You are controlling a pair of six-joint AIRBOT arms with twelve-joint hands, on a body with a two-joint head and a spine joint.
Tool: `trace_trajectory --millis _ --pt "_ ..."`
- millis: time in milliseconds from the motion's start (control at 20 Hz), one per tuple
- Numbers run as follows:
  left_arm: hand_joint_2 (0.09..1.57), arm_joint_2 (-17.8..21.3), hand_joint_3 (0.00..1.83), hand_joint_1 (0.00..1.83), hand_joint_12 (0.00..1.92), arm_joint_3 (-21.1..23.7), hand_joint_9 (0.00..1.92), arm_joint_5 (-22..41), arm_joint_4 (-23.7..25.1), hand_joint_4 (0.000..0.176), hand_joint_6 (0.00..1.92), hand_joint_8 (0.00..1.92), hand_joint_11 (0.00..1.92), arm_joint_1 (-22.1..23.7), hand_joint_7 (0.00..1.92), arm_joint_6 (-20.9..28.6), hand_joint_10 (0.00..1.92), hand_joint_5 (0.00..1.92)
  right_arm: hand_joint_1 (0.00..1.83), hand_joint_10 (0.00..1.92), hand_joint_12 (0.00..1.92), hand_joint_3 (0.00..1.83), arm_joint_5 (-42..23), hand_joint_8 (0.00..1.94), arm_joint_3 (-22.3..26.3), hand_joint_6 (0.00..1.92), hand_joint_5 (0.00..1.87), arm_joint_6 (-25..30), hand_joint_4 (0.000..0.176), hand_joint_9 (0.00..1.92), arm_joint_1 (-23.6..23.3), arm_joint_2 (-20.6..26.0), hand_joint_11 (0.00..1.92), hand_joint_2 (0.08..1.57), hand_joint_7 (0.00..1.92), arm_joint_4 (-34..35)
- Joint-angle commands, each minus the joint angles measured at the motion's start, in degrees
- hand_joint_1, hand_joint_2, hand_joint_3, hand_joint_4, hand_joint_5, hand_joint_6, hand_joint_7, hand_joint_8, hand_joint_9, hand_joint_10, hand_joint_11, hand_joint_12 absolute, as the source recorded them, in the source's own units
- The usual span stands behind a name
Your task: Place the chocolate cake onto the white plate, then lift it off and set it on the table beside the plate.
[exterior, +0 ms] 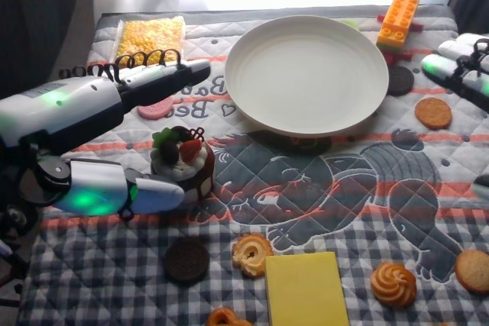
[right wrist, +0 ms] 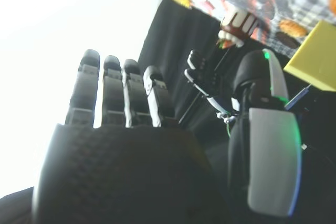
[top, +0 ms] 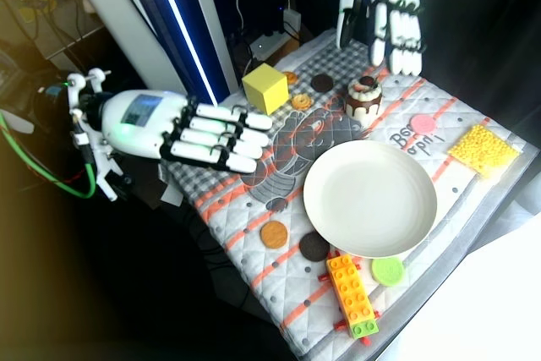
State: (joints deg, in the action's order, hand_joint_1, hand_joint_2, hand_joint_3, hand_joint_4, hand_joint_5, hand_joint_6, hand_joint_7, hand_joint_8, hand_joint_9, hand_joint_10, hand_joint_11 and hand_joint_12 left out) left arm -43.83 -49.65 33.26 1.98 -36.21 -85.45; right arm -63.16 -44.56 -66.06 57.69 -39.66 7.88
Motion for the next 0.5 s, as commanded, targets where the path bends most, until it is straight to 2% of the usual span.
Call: trace_trajectory --millis 0,50,100,150,200,250,350,400,450 --pt "1.08 -0.1 0.02 0.76 0.0 -0.4 0.0 5.7 -0.5 0.098 0.0 0.0 0.0 0.7 0.0 0.2 0.0 0.0 0.75 0.14 1.21 0.02 -7.3 0.0 -0.3 0.0 0.0 0.1 0.0 0.02 -0.3 0.1 0.0 1.21 0.0 0.0" --pt "1.08 -0.4 0.02 0.76 0.0 -0.7 0.0 5.1 -0.6 0.117 0.0 0.0 0.0 0.9 0.0 0.2 0.0 0.0 0.74 0.14 1.22 0.01 -7.3 0.0 -0.3 0.0 0.0 0.1 0.0 0.02 -0.3 0.1 0.0 1.21 0.0 0.1" --pt "1.07 -0.5 0.01 0.76 0.0 -0.8 0.0 4.7 -0.6 0.125 0.0 0.0 0.0 0.9 0.0 0.2 0.0 0.0 0.75 0.14 1.23 0.01 -7.3 0.0 -0.4 0.0 0.0 0.2 0.0 0.03 -0.2 0.0 0.0 1.21 0.0 0.1" --pt "1.05 -0.9 0.0 0.8 0.0 -1.1 0.0 3.9 -0.6 0.121 0.0 0.0 0.0 1.0 0.0 0.2 0.0 0.0 0.76 0.14 1.23 0.01 -7.3 0.0 -0.4 0.0 0.0 0.3 0.0 0.03 -0.2 -0.2 0.0 1.21 0.0 0.1" --pt "1.03 -1.4 0.0 0.82 0.0 -1.6 0.0 2.6 -0.6 0.103 0.0 0.0 0.0 1.3 0.0 0.2 0.0 0.0 0.72 0.14 1.23 0.01 -7.3 0.0 -0.4 0.0 0.0 0.4 0.0 0.03 -0.2 -0.3 0.0 1.21 0.0 0.1" --pt "1.03 -2.0 0.0 0.83 0.0 -2.1 0.0 1.7 -0.7 0.101 0.0 0.0 0.0 1.6 0.0 0.2 0.0 0.0 0.67 0.14 1.23 0.01 -7.3 0.0 -0.4 0.0 0.0 0.4 0.0 0.02 -0.2 -0.3 0.0 1.22 0.0 0.1" --pt "1.05 -3.8 0.0 0.82 0.0 -4.0 0.0 -1.3 -1.4 0.108 0.0 0.0 0.0 2.4 0.0 0.2 0.0 0.0 0.68 0.13 1.26 0.01 -7.3 0.0 -0.4 0.0 0.0 0.6 0.0 0.01 -0.1 -0.3 0.0 1.23 0.0 0.1" --pt "1.04 -4.6 0.0 0.81 0.0 -4.8 0.0 -2.6 -1.8 0.103 0.0 0.0 0.0 2.6 0.0 0.2 0.0 0.0 0.68 0.13 1.26 0.01 -7.3 0.0 -0.4 0.0 0.0 0.6 0.0 0.01 -0.1 -0.3 0.0 1.23 0.0 0.1" --pt "1.04 -5.5 0.0 0.86 0.0 -5.6 0.0 -3.6 -2.2 0.117 0.0 0.0 0.0 2.6 0.0 0.2 0.0 0.0 0.68 0.09 1.17 0.0 -7.3 0.0 -0.4 0.0 0.0 0.6 0.0 0.01 -0.1 -0.4 0.0 1.23 0.0 0.1"
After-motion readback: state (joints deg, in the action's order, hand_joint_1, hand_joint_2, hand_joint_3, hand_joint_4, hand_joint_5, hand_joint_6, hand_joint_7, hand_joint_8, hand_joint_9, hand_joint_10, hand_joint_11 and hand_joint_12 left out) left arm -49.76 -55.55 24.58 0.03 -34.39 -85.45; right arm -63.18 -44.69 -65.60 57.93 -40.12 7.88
